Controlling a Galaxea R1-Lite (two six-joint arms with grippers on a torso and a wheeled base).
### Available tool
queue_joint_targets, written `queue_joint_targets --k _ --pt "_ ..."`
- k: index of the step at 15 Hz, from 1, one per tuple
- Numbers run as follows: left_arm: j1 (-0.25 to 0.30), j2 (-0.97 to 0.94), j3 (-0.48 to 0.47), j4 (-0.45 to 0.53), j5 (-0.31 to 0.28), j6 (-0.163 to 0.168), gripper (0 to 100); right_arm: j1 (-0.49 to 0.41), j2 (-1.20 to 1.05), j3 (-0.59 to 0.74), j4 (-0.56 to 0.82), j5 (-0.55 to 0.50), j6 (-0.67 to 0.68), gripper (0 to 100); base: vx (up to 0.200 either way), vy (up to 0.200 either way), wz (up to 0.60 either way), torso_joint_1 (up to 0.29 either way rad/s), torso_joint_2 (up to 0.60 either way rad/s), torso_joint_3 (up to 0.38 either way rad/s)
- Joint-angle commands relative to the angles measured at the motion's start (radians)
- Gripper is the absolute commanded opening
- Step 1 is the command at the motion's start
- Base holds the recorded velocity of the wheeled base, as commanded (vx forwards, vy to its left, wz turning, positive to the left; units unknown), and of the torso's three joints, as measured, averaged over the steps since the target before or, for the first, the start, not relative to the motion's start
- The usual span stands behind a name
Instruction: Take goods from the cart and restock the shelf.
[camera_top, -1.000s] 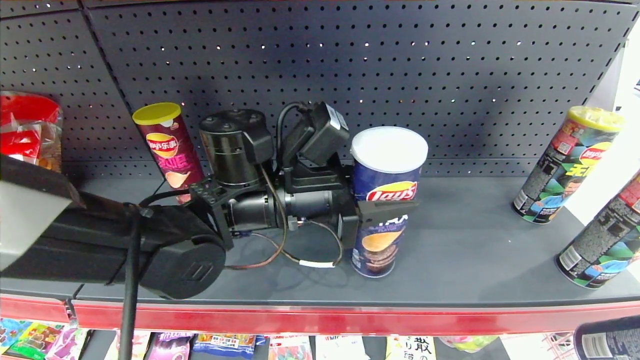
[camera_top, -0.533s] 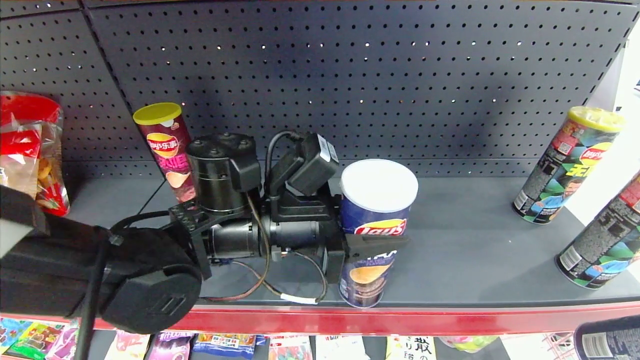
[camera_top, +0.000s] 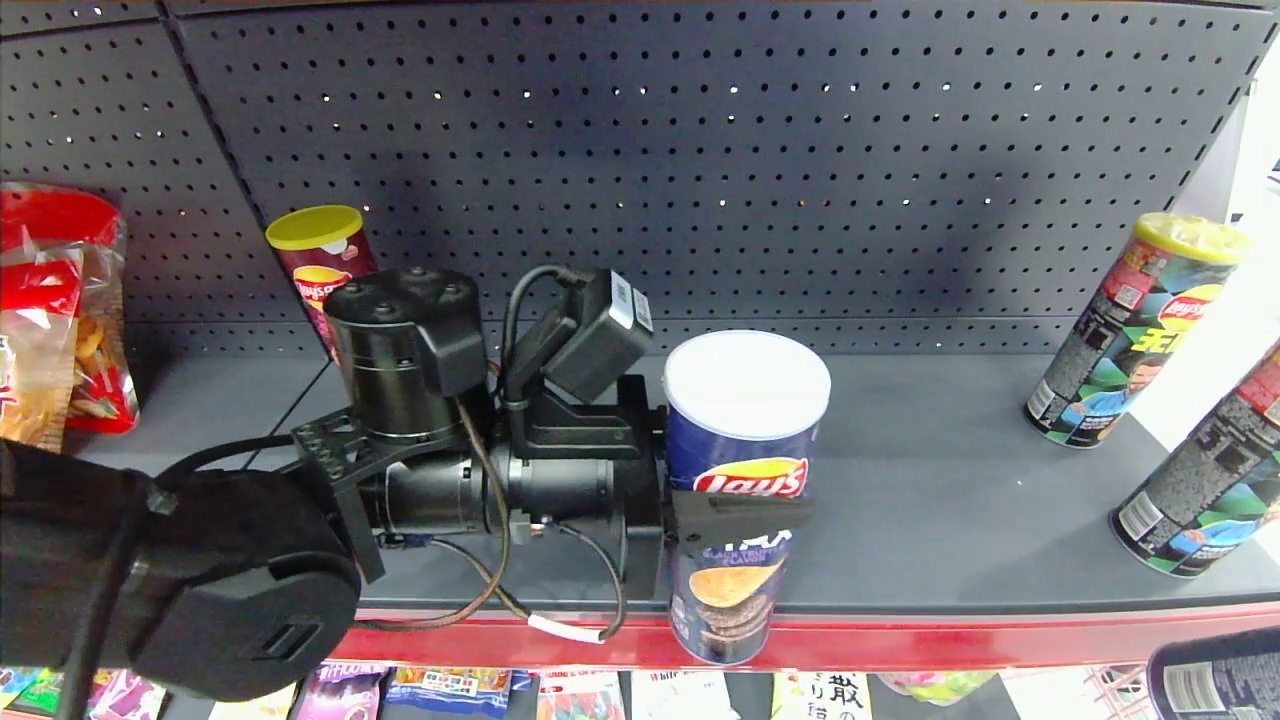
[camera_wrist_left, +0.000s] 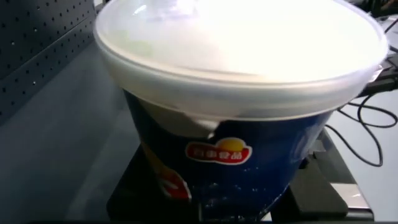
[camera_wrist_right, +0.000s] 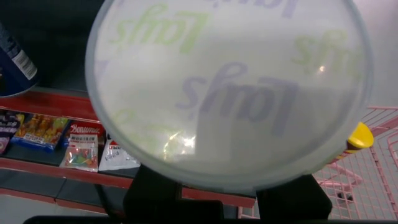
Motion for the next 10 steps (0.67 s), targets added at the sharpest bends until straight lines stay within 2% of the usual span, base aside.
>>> queue_joint_targets --k 1,5,10 --pt "0.004 -0.013 -0.003 0.001 0.0 -0.01 0 0.0 0.005 -0.003 0.0 0.0 0.0 0 0.0 0.0 0.0 0.0 0.0 0.0" --pt "0.026 0.01 -0.038 0.016 0.013 -0.014 0 0.0 0.002 -0.003 0.0 -0.003 0.0 0 0.0 0.0 0.0 0.0 0.0 0.0" --pt "0.084 0.041 -0.05 0.016 -0.021 -0.008 0 -0.002 0.005 -0.006 0.002 -0.003 0.0 0 0.0 0.0 0.0 0.0 0.0 0.0"
